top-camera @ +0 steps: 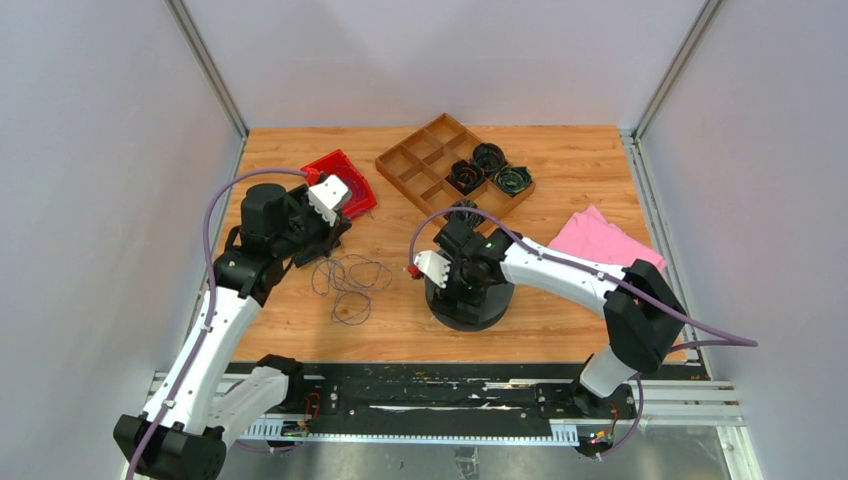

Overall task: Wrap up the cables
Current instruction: Pick up the cable reel from the center of the board.

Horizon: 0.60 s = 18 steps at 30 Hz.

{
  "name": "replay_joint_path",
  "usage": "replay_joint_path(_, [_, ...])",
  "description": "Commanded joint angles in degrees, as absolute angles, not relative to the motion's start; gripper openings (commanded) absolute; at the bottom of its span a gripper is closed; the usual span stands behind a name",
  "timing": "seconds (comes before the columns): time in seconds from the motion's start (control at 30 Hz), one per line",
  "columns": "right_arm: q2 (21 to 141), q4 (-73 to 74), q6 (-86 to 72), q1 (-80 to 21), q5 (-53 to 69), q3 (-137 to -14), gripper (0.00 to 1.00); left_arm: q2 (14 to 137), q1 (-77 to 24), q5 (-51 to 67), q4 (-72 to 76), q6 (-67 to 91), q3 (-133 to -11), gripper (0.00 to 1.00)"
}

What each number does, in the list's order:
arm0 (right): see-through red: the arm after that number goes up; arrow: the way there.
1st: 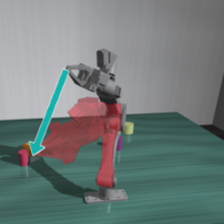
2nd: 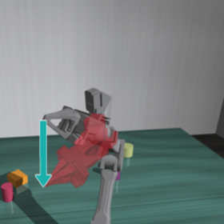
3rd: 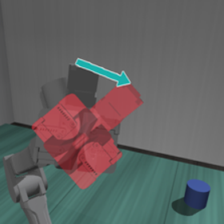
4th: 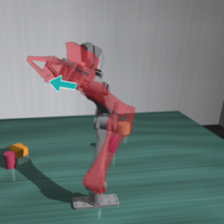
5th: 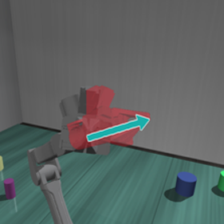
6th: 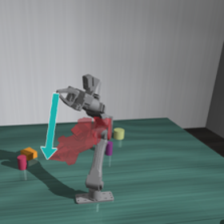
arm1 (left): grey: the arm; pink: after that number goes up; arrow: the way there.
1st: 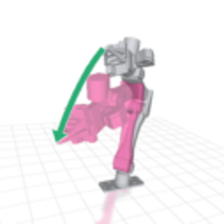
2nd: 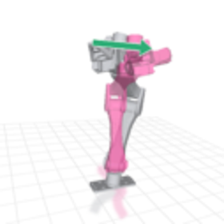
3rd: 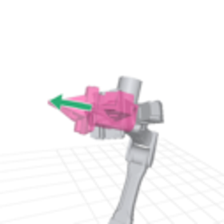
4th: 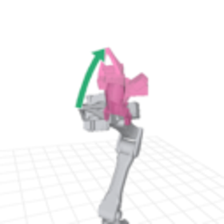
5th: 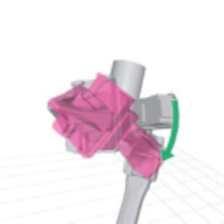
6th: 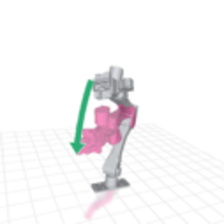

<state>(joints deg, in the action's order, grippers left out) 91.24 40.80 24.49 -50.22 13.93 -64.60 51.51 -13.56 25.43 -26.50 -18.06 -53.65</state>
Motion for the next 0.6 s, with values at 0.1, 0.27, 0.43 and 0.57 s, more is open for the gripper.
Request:
replay_joint_path(0.1, [90.7, 38.2, 24.8, -53.1, 11.7, -60.2, 0.83, 50.5, -13.2, 25.9, -24.4, -18.3, -53.1, 0.0])
replay_joint_path(0.27, [90.5, 36.6, 24.9, -53.5, 9.4, -60.0, 0.81, 50.5, -13.2, 25.9, -24.4, -18.2, -53.3, 0.0])
replay_joint_path(0.43, [88.8, 36.2, 24.9, -53.4, 8.6, -60.9, 0.66, 50.4, -13.2, 25.1, -24.5, -17.8, -53.5, 0.0])
replay_joint_path(0.57, [84.7, 34.8, 23.0, -53.2, 13.0, -62.5, 0.51, 50.2, -13.1, 20.7, -22.4, -16.3, -53.0, 0.0])
